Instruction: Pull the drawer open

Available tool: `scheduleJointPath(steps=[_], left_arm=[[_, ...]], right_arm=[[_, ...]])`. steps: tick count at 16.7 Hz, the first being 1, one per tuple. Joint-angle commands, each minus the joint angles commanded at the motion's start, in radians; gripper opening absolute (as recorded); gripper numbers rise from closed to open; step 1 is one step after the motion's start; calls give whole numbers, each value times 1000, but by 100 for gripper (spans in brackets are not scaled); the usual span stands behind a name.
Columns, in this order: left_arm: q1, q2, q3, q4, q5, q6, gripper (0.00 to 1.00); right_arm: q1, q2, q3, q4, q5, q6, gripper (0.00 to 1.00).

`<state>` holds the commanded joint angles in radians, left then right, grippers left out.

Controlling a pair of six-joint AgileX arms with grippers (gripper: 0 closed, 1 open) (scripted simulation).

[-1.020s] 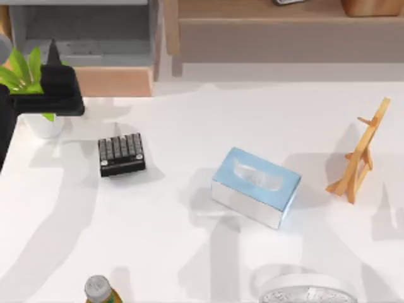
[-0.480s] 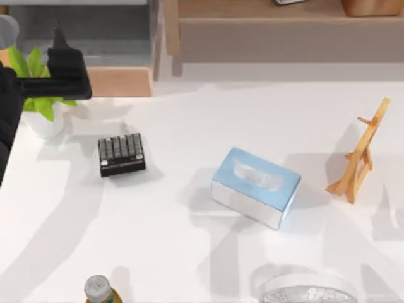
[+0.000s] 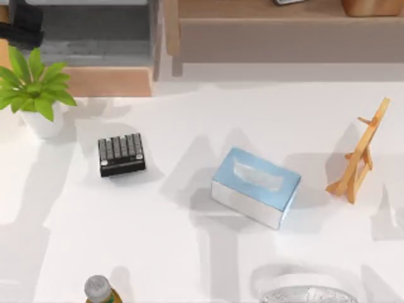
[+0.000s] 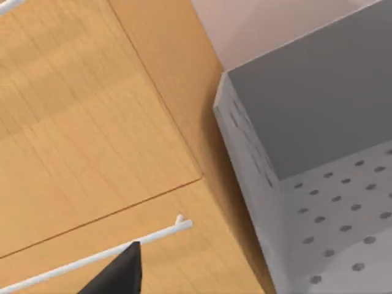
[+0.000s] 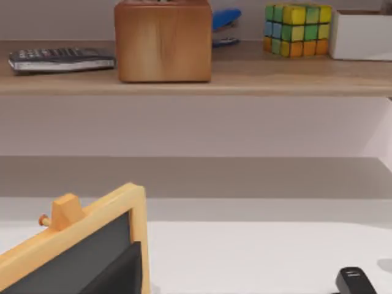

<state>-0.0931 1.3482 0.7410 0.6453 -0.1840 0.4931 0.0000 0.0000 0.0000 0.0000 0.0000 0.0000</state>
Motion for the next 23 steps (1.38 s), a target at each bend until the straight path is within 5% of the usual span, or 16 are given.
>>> scheduleJointPath(steps=[7, 12, 15, 23], left_arm=[[364, 577, 226, 316, 378, 718, 100], [487, 861, 331, 482, 588, 1028, 100], [511, 928, 357, 527, 645, 1088, 100], [503, 944, 387, 514, 640, 1091, 100]], right_arm=[[0, 0, 0, 0, 0, 0, 100], [0, 0, 0, 0, 0, 0, 100], [0, 0, 0, 0, 0, 0, 100], [0, 0, 0, 0, 0, 0, 100]])
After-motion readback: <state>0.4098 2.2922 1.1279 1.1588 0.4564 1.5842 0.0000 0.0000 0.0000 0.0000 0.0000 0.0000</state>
